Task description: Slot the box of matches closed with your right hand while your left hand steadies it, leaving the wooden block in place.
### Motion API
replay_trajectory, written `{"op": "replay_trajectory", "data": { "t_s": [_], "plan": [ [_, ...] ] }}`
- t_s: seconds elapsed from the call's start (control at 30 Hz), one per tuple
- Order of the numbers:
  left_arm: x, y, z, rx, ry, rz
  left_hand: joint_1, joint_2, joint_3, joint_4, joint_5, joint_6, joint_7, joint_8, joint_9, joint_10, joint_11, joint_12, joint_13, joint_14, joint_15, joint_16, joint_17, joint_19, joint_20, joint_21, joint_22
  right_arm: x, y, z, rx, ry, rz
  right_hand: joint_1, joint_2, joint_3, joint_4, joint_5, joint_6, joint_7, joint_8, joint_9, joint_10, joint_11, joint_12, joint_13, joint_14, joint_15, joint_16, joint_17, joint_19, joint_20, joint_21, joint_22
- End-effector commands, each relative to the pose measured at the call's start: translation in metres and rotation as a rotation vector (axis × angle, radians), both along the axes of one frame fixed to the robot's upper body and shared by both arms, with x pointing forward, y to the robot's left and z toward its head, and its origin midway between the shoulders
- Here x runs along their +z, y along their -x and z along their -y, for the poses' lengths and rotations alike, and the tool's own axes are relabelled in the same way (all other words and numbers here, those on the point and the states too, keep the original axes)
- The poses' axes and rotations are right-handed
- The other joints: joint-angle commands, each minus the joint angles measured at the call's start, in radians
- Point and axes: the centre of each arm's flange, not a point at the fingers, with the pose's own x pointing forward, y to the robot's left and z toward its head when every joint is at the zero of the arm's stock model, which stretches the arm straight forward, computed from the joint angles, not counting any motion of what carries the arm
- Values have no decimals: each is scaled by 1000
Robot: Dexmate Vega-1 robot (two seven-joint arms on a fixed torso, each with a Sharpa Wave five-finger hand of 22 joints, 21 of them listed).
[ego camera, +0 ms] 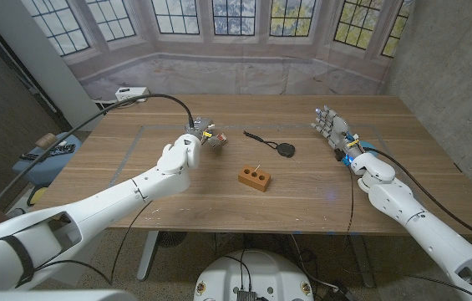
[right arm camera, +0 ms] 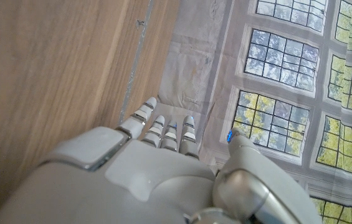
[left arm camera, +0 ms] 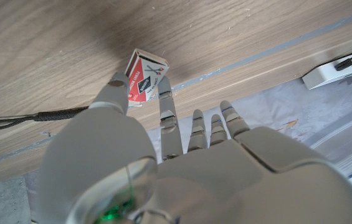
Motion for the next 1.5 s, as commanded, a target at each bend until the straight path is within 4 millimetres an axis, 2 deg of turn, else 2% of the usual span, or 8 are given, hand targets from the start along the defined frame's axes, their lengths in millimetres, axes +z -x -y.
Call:
{"op": "replay_trajectory", "data": {
  "t_s": [0.03, 0.47, 0.53, 0.63, 1.5],
  "plan": [
    [1, 5, -3, -47, 7, -7, 12, -1, -1, 0, 9, 6, -5, -1, 3, 7, 0, -2, 0, -3, 4, -1, 0, 5, -1, -3, 1, 5, 11, -8, -38, 90, 16, -4, 0, 4, -5, -2, 7, -3, -2, 4, 3, 1, 1, 3, 1, -1, 5, 2, 2, -3, 3, 5],
    [3, 7, -4, -89, 30, -14, 12, 0, -2, 0, 10, 8, -7, -2, 4, 8, -2, -3, 0, -2, 1, -1, 0, 4, -1, -5, 1, 18, 26, -23, -142, 327, 58, 2, -1, 6, -14, -1, 24, -2, 4, 4, 16, 0, 6, 3, 6, -2, 6, 0, 3, 0, 3, 5],
    [2, 7, -3, -95, 34, -16, 13, 1, -2, 0, 10, 9, -8, -3, 4, 8, -2, -4, 0, -3, 1, -1, 0, 4, -2, -5, 1, 21, 28, -26, -155, 365, 66, 3, 0, 7, -17, -1, 26, -2, 4, 4, 20, -1, 7, 3, 6, -2, 6, -1, 3, 13, 3, 5],
    [2, 8, -3, -103, 41, -21, 13, 1, -3, 0, 10, 10, -9, -3, 4, 9, -3, -4, 0, -3, 0, -1, 0, 4, -2, -5, 1, 24, 31, -29, -167, 403, 78, 4, -1, 7, -18, -1, 27, -1, 4, 4, 22, -2, 7, 3, 7, -2, 6, -1, 4, 16, 3, 5],
    [-5, 25, -9, -220, 43, -42, 14, 3, -5, 0, 10, 11, -16, -7, 5, 9, -11, -5, 0, -3, -10, -1, 0, 8, -13, -5, 1, 32, 51, -53, -228, 618, 145, 22, -1, 12, -38, -2, 38, 1, 5, 4, 29, -3, 7, 3, 14, -7, 7, -5, 13, 11, 5, 5]
  ]
}}
